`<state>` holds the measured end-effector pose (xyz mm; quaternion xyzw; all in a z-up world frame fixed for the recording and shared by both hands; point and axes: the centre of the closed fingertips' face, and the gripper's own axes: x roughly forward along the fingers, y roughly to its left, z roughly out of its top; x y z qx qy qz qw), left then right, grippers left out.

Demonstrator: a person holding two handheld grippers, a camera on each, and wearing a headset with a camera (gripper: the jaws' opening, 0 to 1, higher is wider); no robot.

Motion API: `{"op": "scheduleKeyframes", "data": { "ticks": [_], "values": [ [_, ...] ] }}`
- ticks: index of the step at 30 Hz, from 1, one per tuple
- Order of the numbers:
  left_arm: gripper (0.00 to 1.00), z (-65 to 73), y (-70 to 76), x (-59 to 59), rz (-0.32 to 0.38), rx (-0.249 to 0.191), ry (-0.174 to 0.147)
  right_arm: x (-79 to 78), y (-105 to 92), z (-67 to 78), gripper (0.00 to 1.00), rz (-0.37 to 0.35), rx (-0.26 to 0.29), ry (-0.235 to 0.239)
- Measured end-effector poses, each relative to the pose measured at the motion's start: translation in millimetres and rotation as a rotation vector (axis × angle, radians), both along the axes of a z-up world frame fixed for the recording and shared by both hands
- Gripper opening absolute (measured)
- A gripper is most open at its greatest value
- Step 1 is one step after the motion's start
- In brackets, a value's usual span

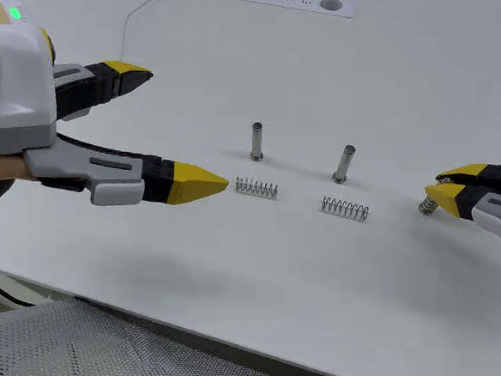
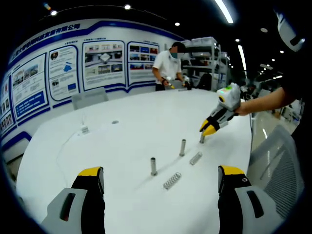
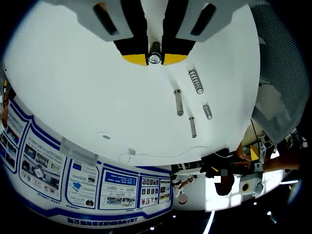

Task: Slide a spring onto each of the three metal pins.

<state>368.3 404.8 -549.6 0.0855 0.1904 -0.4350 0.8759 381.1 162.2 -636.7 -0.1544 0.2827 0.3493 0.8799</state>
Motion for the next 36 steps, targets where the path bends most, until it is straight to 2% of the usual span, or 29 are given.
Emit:
{"op": "scheduleKeyframes", "data": {
  "ticks": [7, 15, 19, 23, 26, 31, 35, 36],
  "values": [
    [0.99, 2.3, -2.6, -1.8, -0.005, 0.002, -0.002, -1.1, 1.9, 2.8, 0.11, -0.001, -0.009, -0.019],
    [0.99, 9.1, -7.2, -5.4, -0.016, 0.002, -0.012, -3.7, 1.9, 2.5, 0.14, 0.002, -0.021, -0.007],
    [0.99, 10.9, -6.6, -7.2, -0.016, 0.000, -0.017, -4.1, 1.3, 9.6, 0.17, 0.009, -0.028, -0.028],
    [0.99, 14.4, -7.8, -6.8, -0.023, 0.003, -0.024, -3.9, -1.3, 25.4, 0.17, -0.006, -0.010, -0.057],
    [0.99, 17.1, -8.5, -6.8, -0.030, 0.000, -0.028, -1.6, -3.4, 47.5, 0.17, -0.035, 0.027, -0.111],
    [0.99, 19.8, -9.3, -6.9, -0.037, -0.003, -0.036, -3.4, -1.5, 80.1, 0.17, -0.062, 0.088, -0.165],
    [1.00, 16.8, -7.9, -8.6, -0.038, 0.005, -0.036, -10.3, 11.3, 89.5, 0.17, -0.020, 0.102, -0.176],
    [1.00, 15.3, -6.9, -9.1, -0.037, 0.005, -0.034, -9.6, 13.8, 81.7, 0.17, 0.001, 0.103, -0.171]
  ]
}}
